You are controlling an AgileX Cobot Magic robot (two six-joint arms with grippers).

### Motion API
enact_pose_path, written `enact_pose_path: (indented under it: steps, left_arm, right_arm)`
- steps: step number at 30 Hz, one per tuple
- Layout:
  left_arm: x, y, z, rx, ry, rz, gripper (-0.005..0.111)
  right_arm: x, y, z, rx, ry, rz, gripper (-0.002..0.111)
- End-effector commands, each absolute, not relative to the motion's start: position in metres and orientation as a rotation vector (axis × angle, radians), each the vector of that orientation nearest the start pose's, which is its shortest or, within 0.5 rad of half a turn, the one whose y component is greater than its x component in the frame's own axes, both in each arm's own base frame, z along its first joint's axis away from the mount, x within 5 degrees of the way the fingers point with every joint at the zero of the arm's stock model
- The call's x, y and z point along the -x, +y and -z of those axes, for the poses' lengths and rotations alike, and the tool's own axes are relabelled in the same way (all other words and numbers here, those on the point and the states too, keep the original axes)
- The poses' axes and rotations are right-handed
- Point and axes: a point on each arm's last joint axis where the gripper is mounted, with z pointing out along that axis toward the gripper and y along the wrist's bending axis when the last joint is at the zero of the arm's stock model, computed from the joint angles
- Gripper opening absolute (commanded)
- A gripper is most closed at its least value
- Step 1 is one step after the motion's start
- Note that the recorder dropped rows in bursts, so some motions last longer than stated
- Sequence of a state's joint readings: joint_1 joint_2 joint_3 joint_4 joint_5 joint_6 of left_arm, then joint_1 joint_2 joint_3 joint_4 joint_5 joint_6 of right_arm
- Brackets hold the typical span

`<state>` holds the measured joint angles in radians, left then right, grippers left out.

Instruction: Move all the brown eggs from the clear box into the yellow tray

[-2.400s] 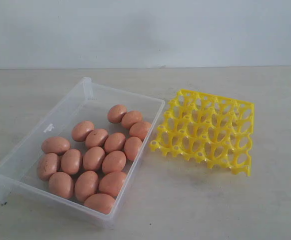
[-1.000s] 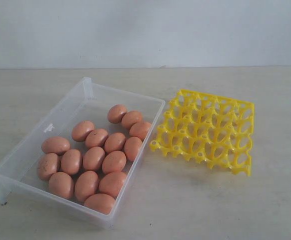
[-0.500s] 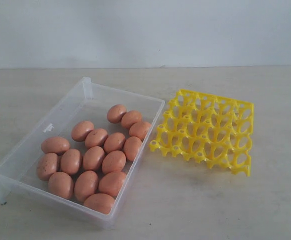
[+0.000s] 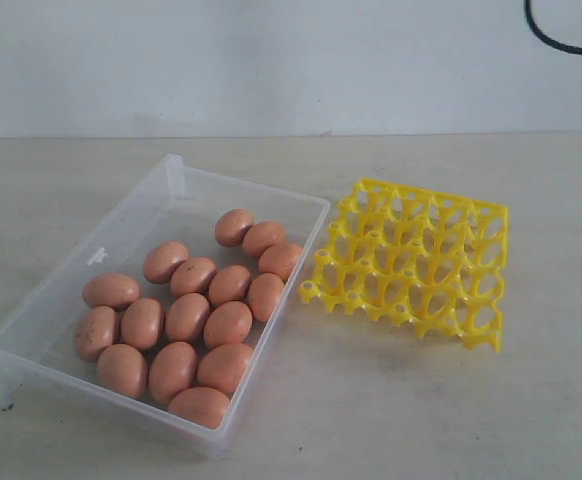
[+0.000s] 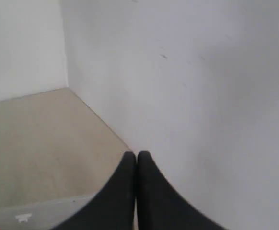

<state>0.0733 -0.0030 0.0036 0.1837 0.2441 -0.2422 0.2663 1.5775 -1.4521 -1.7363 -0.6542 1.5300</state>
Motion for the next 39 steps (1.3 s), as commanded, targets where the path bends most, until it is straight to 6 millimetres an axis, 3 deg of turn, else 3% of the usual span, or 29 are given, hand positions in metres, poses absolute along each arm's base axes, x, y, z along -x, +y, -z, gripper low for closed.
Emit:
enact_pose_path:
  steps: [1,4,6,9,11,14,16,19,24,30,32,34,36,39]
  left_arm:
    - [-0.055,0.008,-0.192,0.142,1.709,-0.042,-0.004]
    - [-0.055,0.008,-0.192,0.142,1.709,-0.042,-0.004]
    - [-0.055,0.008,-0.192,0.142,1.709,-0.042,-0.004]
    - [-0.055,0.008,-0.192,0.142,1.709,-0.042,-0.004]
    - [-0.055,0.008,-0.192,0.142,1.709,-0.042,-0.004]
    - [-0.055,0.008,-0.192,0.142,1.709,-0.042,-0.004]
    - [-0.055,0.008,-0.192,0.142,1.709,-0.042,-0.004]
    - [-0.055,0.008,-0.192,0.142,1.709,-0.042,-0.004]
    - [-0.055,0.008,-0.192,0.142,1.709,-0.042,-0.004]
    - [-0.055,0.008,-0.192,0.142,1.709,-0.042,-0.004]
    - [-0.055,0.008,-0.192,0.142,1.709,-0.042,-0.004]
    - [-0.055,0.008,-0.192,0.142,1.709,-0.042,-0.004]
    - [-0.055,0.008,-0.192,0.142,1.709,-0.042,-0.004]
    - [-0.055,0.008,-0.192,0.142,1.709,-0.042,-0.004]
  right_arm:
    - [-0.307,0.191,-0.433,0.82,1.315,0.117,0.0]
    - [-0.297,0.196,-0.425,0.69,1.366,0.807,0.0]
    - [-0.301,0.19,-0.404,0.739,1.556,0.94,0.0]
    - [-0.31,0.175,-0.37,0.806,2.022,0.609,0.0]
    - [-0.311,0.168,-0.352,0.852,2.297,0.225,0.0]
    - [-0.301,0.175,-0.34,1.01,2.476,-0.355,0.0]
    - [-0.295,0.182,-0.334,1.083,2.553,-0.556,0.0]
    - [-0.293,0.206,-0.324,1.172,2.545,-0.655,0.0]
    - [-0.278,0.256,-0.296,1.582,2.385,-0.65,0.0]
    - [-0.266,0.297,-0.248,1.952,2.24,-0.459,0.005]
    - [-0.265,0.303,-0.235,2.1,2.142,-0.345,0.015]
    - [-0.268,0.311,-0.214,2.406,1.793,-0.153,0.046]
    - [-0.278,0.321,-0.201,2.408,1.652,-0.103,0.059]
    - [-0.286,0.33,-0.197,2.315,1.595,-0.075,0.059]
